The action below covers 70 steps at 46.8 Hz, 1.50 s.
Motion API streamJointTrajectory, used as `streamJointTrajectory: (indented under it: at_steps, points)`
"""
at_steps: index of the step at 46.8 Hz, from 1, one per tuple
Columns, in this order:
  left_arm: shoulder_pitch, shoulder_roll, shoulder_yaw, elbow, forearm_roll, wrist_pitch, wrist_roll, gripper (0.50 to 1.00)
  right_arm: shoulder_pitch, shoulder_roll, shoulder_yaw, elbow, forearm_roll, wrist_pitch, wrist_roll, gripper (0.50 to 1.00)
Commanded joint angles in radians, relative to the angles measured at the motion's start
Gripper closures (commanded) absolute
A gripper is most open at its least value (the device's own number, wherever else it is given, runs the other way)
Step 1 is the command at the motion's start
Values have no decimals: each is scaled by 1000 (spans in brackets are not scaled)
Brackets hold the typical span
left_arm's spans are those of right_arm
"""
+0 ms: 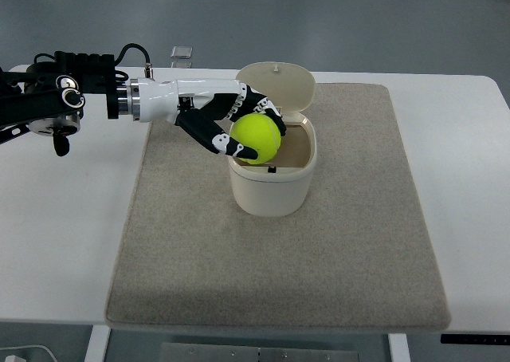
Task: Put tennis ball into box with left hand
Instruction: 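Carry the ball over the cream bin and lower it into the opening, then push the ball down into the bin with the left hand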
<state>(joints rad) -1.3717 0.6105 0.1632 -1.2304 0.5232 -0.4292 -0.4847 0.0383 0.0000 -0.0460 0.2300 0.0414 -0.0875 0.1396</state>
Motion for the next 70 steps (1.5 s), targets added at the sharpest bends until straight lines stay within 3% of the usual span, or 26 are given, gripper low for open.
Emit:
streamJointTrajectory:
  at_steps: [1, 9, 13, 37, 43, 48, 52, 70]
  points:
    - [2, -3, -1, 3, 0, 15, 0, 1000, 0, 0, 0, 0, 0, 0, 0, 562]
    - [3, -9, -2, 17, 0, 21, 1, 1000, 0, 0, 0, 0, 0, 0, 0, 562]
    - [26, -38, -5, 45, 0, 65, 3, 1000, 0, 0, 0, 0, 0, 0, 0, 562]
    - [54, -87, -24, 58, -12, 90, 3, 1000, 0, 0, 0, 0, 0, 0, 0, 562]
    - [57, -86, -27, 57, -14, 159, 1, 1000, 0, 0, 0, 0, 0, 0, 0, 562]
    - [60, -86, -27, 54, -15, 182, 1, 917, 0, 0, 0, 0, 0, 0, 0, 562]
    - [60, -86, -27, 48, -17, 182, 1, 885, 0, 0, 0, 0, 0, 0, 0, 562]
    - [56, -29, -100, -127, -17, 194, 1, 881, 0, 0, 0, 0, 0, 0, 0, 562]
